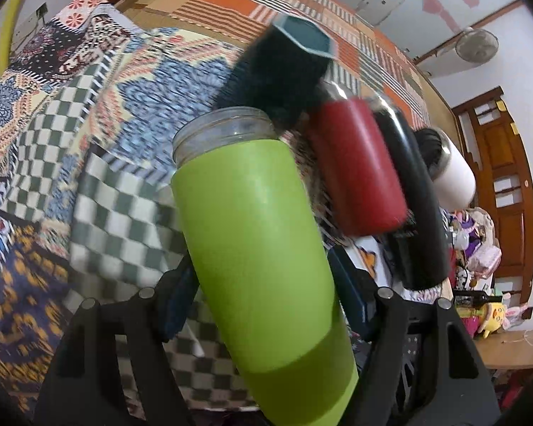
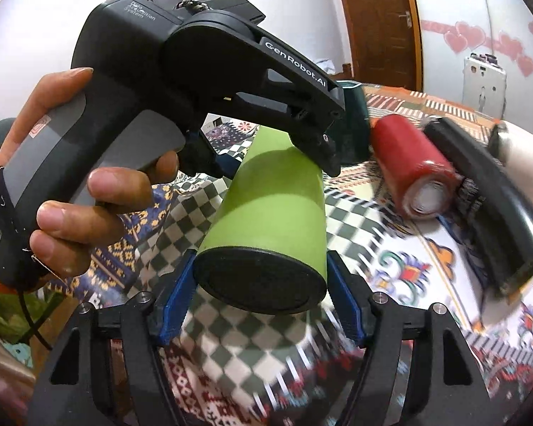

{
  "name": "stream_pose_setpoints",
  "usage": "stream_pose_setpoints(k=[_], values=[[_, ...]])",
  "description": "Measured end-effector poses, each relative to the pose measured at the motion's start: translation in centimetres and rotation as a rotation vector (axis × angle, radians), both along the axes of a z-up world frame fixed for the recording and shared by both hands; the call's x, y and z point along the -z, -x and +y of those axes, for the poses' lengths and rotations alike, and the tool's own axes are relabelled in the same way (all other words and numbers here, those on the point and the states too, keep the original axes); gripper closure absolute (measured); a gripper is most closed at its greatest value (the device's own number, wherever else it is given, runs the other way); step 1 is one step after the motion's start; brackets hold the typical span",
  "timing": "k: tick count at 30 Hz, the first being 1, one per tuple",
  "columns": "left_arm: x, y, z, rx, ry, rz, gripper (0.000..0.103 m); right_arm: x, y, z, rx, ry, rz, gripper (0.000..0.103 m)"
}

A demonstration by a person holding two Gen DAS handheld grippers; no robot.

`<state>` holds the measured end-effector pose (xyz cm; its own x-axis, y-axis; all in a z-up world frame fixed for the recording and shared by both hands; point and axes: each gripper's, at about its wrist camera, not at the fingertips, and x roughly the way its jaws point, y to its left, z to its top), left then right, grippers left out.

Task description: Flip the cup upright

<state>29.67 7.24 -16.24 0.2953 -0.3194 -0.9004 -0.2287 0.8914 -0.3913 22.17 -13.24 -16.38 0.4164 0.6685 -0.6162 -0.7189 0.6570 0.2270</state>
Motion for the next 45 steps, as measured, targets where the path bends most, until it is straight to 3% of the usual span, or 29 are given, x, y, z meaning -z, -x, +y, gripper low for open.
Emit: stream_pose_setpoints(k=[8,18,21,23,25,27,38,45], values=[[0.5,0.8,-5.6,0.099,-0.050,-0.014,0.032,1.2,2.4,-4.1,0.042,0.042,-0.023,0.036],[2.3,0.4,-5.1,0.052,-0.017,0.040,0.031,1.9,1.1,-4.8,0.044,-0.013,0.036,0.035],[2.3,0.2,-5.4,0.059,-0.017,0.047,0.031,1.8,1.4,-4.6,0.053,0.003,0.010,0.035],[2.3,0.1,-5.4,0.061,-0.013,0.052,0.031,1.6,1.9,-4.5,0.061,0.029,-0.024,0.034],[2.1,-0.3,-5.7,0.061,-0.008,0.050,0.031,1.3,2.5,-4.7,0.075,0.050,-0.056,0.024],[1.7,-0.5,-5.6,0.067,-0.011,0.041,0.031,1.0,2.9,-5.7,0.083,0.044,-0.067,0.021],[-2.0,0.9,-6.0,0.131,-0.083,-0.125,0.030,-2.5,2.8,-9.8,0.256,0.005,-0.180,0.020],[-5.5,3.9,-5.4,0.189,-0.169,-0.305,0.031,-3.5,1.9,-11.8,0.369,-0.015,-0.234,0.019]])
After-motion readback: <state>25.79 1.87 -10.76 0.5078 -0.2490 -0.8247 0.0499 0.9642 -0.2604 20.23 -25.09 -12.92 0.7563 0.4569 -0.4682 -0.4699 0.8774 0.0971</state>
